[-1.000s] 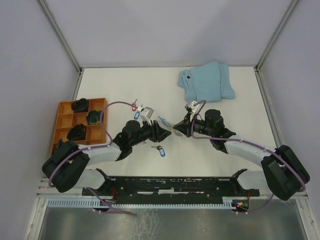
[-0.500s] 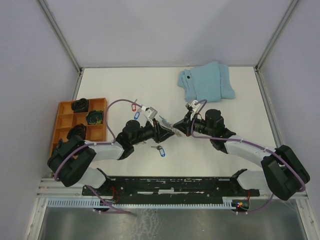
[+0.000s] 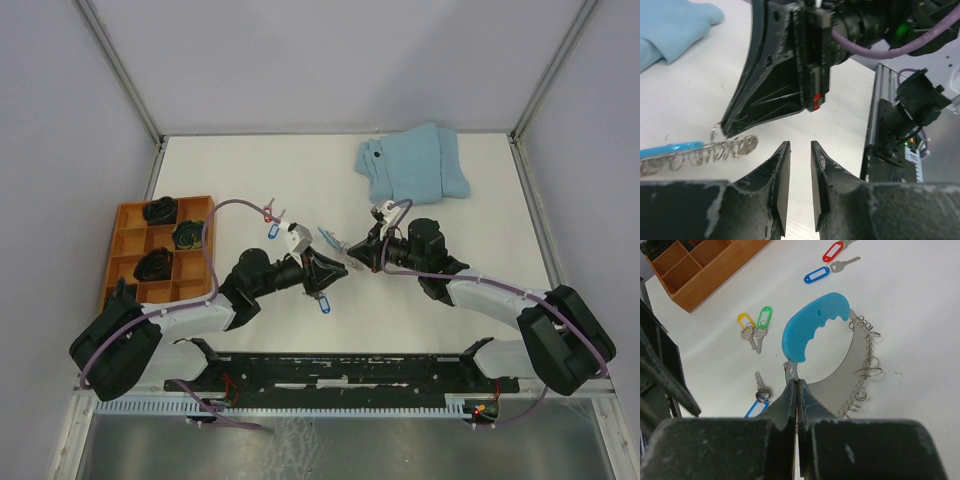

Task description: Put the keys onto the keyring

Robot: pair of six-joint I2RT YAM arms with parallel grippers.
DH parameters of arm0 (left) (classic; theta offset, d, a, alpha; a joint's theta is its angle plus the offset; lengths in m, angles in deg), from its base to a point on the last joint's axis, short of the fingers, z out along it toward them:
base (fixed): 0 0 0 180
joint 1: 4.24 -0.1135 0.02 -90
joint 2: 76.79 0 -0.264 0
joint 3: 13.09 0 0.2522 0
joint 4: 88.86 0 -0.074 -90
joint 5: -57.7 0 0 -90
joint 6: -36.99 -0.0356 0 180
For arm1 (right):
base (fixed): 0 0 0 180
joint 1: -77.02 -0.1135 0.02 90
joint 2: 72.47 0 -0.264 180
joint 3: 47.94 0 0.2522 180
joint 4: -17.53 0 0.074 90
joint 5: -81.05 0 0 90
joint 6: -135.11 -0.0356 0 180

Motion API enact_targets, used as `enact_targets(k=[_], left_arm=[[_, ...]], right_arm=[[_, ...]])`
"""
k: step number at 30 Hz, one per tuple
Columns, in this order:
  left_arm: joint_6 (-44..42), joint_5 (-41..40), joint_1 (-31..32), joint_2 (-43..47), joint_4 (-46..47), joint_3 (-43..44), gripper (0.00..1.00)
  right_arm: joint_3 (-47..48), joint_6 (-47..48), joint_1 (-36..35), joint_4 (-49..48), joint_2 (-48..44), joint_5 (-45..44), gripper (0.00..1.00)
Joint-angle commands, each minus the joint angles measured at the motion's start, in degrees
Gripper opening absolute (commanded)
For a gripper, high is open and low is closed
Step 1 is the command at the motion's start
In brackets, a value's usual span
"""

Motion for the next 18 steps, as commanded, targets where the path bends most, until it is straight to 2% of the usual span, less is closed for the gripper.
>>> enact_targets(k=[1,4,9,13,18], left_arm=[[-1.63,-8.10,-2.36,1.17,0.97,-1.91,0.29],[2.99,-5.67,-6.42,-1.06,3.98,-1.95,0.29],[11.86,3.20,-12.61,-8.12,14.86,-2.41,0.30],[16.07,9.10,-13.48,-14.12,21.38,-1.02,0.33],[20.04,12.01,-13.39,-19.00,28.71,0.20,0.36]], right_arm=[[0.88,-0.55,-0.09,-2.64,-0.91,-0.58,0.01],[1.03,-0.29,-0.10,-1.90,-1.85,-0.57,0.01],[1.07,-1.07,-0.15,-1.87,-2.21,-0.11,0.01],[0.85,-2.20,-0.15,-2.73,-2.25,0.22,0.01],[0.60,-3.29,-0.16,-4.27,-1.98,0.64,0.01]])
